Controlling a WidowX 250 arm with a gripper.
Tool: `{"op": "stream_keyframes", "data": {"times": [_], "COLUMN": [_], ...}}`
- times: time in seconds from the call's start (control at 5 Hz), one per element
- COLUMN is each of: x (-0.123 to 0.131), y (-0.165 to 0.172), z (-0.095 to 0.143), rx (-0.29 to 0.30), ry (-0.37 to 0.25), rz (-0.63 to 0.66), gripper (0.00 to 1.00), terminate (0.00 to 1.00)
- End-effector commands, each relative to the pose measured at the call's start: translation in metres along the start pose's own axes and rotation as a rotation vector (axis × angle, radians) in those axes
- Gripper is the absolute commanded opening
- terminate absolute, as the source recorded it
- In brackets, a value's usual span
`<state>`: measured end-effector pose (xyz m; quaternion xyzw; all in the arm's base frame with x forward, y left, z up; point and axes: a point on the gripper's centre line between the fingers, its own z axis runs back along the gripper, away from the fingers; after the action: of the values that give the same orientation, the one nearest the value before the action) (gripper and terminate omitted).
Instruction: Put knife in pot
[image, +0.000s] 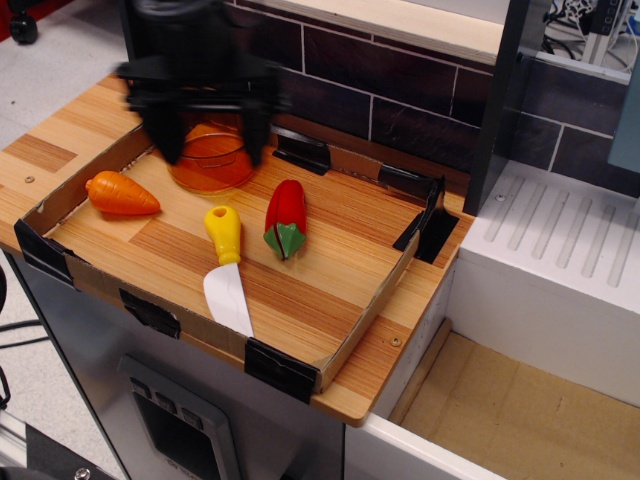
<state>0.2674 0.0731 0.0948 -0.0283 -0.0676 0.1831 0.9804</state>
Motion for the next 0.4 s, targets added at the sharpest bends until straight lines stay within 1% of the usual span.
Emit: {"op": "stream_keyframes", "data": {"times": [0.0,0.2], "x": [-0.002,-0.006], "y": [0.025,0.027], "z": [-0.010,-0.030], "rx": [0.033,0.056], "ry": [-0.072,-0.092], "rz": [0.043,0.080], "gripper": [1.00,1.00], "terminate": [0.00,0.00]}}
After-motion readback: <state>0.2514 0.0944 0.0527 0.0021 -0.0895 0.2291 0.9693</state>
